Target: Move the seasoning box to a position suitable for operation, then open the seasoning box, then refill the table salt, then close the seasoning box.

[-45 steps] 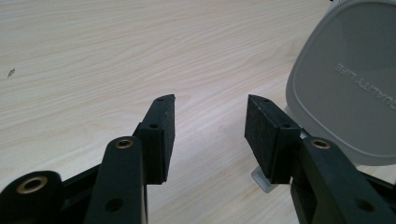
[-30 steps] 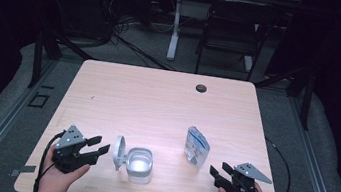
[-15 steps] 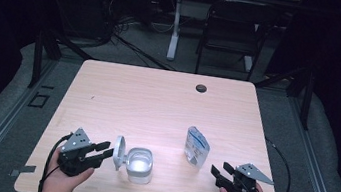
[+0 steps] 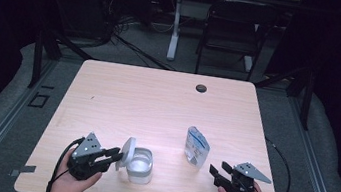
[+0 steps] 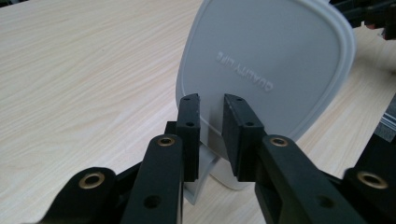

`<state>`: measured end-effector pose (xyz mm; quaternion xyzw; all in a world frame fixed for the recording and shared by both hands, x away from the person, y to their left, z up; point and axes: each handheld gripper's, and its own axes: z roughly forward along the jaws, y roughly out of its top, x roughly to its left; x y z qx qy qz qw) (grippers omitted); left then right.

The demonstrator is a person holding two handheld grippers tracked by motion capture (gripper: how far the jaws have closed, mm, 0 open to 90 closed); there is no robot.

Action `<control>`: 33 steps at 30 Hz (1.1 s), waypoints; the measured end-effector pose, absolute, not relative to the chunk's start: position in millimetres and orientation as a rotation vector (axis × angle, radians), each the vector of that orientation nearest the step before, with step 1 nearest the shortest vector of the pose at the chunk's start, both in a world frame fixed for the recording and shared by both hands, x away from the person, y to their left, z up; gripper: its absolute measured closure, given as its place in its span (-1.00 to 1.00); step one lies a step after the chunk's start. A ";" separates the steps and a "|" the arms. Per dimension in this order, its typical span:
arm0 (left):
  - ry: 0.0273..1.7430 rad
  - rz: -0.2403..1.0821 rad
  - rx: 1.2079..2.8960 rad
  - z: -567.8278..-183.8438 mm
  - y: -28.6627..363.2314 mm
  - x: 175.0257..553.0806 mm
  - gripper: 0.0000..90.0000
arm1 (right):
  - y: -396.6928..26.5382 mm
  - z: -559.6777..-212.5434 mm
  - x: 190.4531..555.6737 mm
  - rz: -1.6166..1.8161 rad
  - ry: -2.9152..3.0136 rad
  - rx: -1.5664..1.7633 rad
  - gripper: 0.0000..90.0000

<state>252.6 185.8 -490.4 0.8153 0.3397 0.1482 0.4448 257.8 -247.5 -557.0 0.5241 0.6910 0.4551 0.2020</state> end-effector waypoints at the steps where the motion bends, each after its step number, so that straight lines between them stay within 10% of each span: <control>1: 0.841 0.368 2.023 -490.3 185.7 252.4 0.76 | -246.6 -557.1 258.1 1.271 1.932 1.463 0.06; 21: 0.809 0.384 2.025 -482.0 179.5 247.4 0.76 | -246.2 -558.5 256.2 1.295 1.927 1.467 0.06; 33: 0.860 0.419 1.969 -479.1 194.4 252.2 0.40 | -246.7 -559.3 255.3 1.298 1.929 1.468 0.06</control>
